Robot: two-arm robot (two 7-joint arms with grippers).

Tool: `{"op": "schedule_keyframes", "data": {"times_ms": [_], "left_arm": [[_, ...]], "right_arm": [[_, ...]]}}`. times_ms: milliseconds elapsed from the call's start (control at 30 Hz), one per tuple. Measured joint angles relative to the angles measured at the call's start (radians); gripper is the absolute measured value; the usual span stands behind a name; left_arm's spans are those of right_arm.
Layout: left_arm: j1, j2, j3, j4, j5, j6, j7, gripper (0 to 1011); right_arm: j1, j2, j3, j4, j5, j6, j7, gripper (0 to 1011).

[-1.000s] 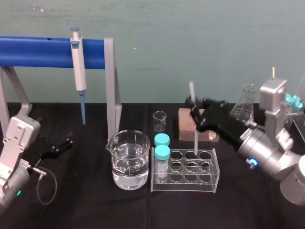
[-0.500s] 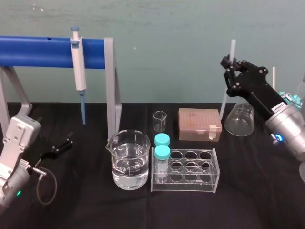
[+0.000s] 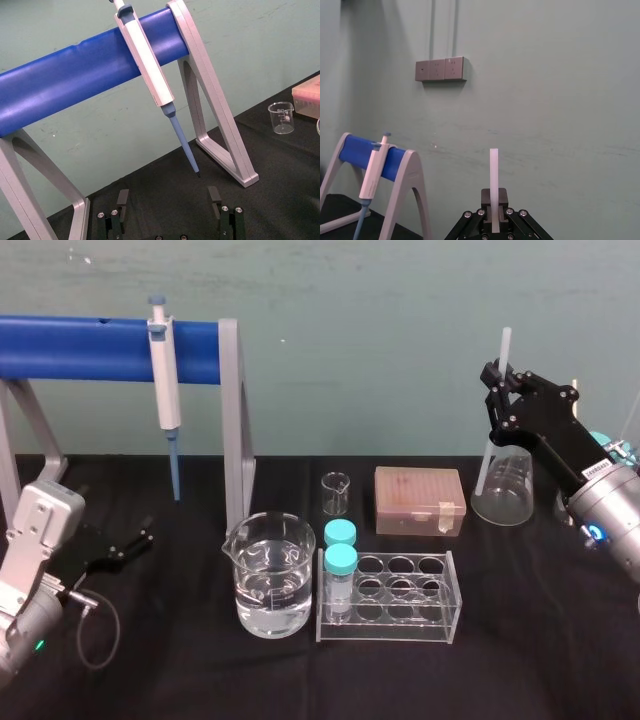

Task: Pick up the stirring rod with one hand, then place it down.

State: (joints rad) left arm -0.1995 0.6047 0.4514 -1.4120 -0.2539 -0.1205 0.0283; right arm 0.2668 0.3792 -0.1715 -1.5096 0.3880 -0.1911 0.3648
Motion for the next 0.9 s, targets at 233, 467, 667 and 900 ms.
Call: {"op": "schedule_keyframes", "data": {"times_ms": [233,467,667,900], "left_arm": [[0.000,0.000,0.000,0.000,0.000,0.000,0.000,1000],[0.000,0.000,0.000,0.000,0.000,0.000,0.000,1000],[0.000,0.000,0.000,0.000,0.000,0.000,0.000,1000],[0.000,0.000,0.000,0.000,0.000,0.000,0.000,1000]], "right_arm": [[-0.007,-0.007,0.006,-0.004,-0.006,0.008,0.008,70],[-0.013,-0.011,0.011,-0.009,-0.012,0.014,0.013,70],[-0.016,-0.012,0.012,-0.012,-0.014,0.020,0.016,70],[-0.014,-0.012,0.012,-0.012,-0.018,0.022,0.022,70]]}}
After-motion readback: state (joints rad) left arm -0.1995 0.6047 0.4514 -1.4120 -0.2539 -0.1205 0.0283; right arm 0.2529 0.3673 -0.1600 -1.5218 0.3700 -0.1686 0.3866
